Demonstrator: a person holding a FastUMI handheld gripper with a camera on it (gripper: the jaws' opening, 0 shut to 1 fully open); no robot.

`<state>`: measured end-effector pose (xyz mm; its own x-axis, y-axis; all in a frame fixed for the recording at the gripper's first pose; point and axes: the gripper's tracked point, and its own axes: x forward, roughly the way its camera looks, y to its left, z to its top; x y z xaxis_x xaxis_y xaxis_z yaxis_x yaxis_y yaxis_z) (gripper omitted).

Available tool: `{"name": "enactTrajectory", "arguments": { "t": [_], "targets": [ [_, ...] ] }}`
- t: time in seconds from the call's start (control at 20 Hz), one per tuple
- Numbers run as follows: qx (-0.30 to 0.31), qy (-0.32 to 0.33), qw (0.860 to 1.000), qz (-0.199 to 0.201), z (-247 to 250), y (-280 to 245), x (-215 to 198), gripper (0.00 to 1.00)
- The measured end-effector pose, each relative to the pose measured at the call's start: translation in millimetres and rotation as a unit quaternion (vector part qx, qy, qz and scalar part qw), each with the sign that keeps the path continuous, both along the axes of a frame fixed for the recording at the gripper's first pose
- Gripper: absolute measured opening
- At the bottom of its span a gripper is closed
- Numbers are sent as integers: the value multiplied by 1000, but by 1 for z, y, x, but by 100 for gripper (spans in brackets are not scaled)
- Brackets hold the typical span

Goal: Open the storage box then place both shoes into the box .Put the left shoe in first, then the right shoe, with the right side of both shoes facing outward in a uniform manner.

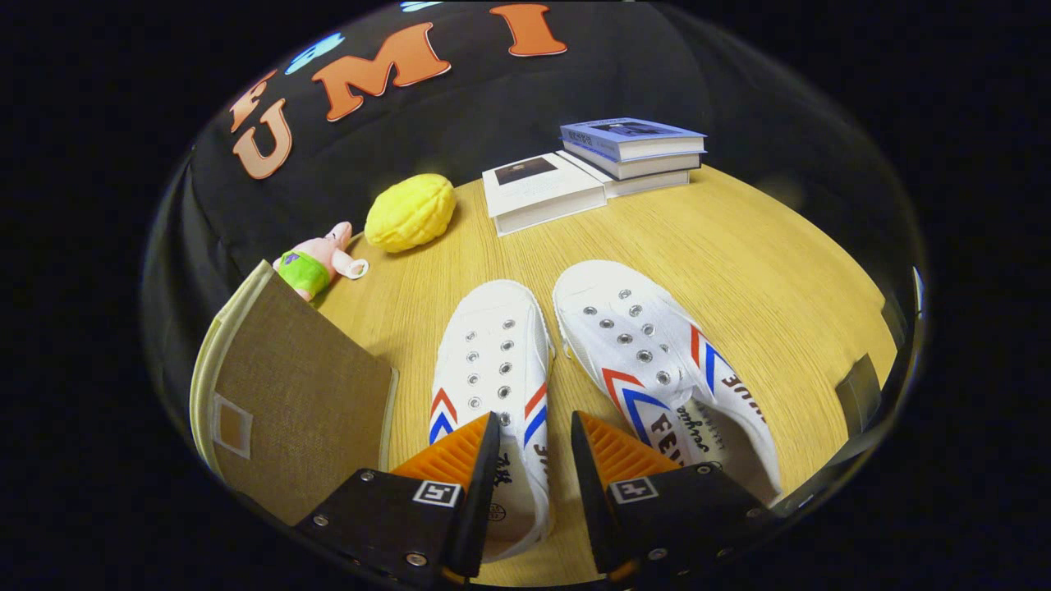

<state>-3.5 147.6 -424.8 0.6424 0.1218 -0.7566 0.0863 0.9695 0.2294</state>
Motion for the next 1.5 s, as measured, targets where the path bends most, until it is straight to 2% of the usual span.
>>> {"name": "enactTrajectory", "arguments": {
  "t": [0.15, 0.3, 0.4, 0.5, 0.7, 1.1, 1.3, 1.5],
  "targets": [
    [12, 2, 1000, 4, -2, 6, 2, 40],
    [20, 9, 1000, -9, -1, 6, 1, 15],
    [25, 1, 1000, -20, 1, 6, 2, 5],
    [29, -2, 999, -27, 4, 7, 2, 1],
    [20, -22, 999, -35, 27, 8, 7, 0],
    [26, -87, 995, -36, 125, 12, 17, 0],
    [22, -124, 992, -7, 174, 35, 15, 0],
    [47, -149, 987, 29, 211, 76, 13, 0]
  ]
}}
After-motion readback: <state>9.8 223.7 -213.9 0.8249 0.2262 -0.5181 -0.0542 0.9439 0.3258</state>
